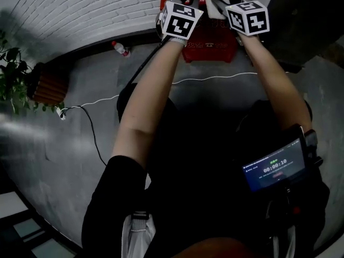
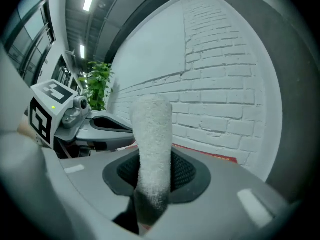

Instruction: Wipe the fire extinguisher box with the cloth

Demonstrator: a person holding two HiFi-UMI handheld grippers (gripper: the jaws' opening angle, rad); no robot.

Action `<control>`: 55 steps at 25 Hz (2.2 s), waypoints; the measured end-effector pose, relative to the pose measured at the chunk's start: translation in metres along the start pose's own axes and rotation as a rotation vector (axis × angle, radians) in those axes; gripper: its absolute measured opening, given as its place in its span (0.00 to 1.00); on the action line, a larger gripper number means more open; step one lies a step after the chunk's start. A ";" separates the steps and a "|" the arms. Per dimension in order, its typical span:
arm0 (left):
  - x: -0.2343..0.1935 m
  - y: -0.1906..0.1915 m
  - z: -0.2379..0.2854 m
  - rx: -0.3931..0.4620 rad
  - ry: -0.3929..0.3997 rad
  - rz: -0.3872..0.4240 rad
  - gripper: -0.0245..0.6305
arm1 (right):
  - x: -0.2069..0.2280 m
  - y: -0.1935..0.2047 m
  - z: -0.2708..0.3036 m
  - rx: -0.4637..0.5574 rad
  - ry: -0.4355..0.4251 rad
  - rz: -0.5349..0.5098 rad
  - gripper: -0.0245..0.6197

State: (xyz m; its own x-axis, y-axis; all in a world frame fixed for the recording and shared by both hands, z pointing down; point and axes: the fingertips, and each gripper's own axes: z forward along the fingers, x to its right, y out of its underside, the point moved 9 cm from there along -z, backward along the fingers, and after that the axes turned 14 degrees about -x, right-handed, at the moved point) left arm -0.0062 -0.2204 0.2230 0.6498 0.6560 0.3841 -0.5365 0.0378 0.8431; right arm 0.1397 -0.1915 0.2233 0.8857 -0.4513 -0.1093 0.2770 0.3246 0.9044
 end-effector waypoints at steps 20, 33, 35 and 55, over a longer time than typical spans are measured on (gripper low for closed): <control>-0.015 0.108 -0.051 -0.037 -0.090 -0.210 0.04 | -0.105 0.045 0.054 -0.039 -0.156 0.086 0.22; -0.020 0.184 0.009 -0.021 -0.080 -0.251 0.04 | -0.100 0.091 0.150 0.060 -0.218 0.162 0.21; -0.020 0.181 0.012 -0.013 -0.079 -0.245 0.04 | -0.097 0.091 0.152 0.071 -0.211 0.177 0.21; 0.003 0.158 0.044 0.011 -0.040 -0.269 0.04 | -0.072 0.103 0.138 0.106 0.008 0.134 0.21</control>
State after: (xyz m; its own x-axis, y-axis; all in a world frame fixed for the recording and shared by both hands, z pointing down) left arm -0.0654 -0.2450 0.3741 0.7891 0.5930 0.1603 -0.3361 0.1984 0.9207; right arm 0.0532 -0.2407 0.3811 0.9151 -0.4032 0.0123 0.1160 0.2921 0.9493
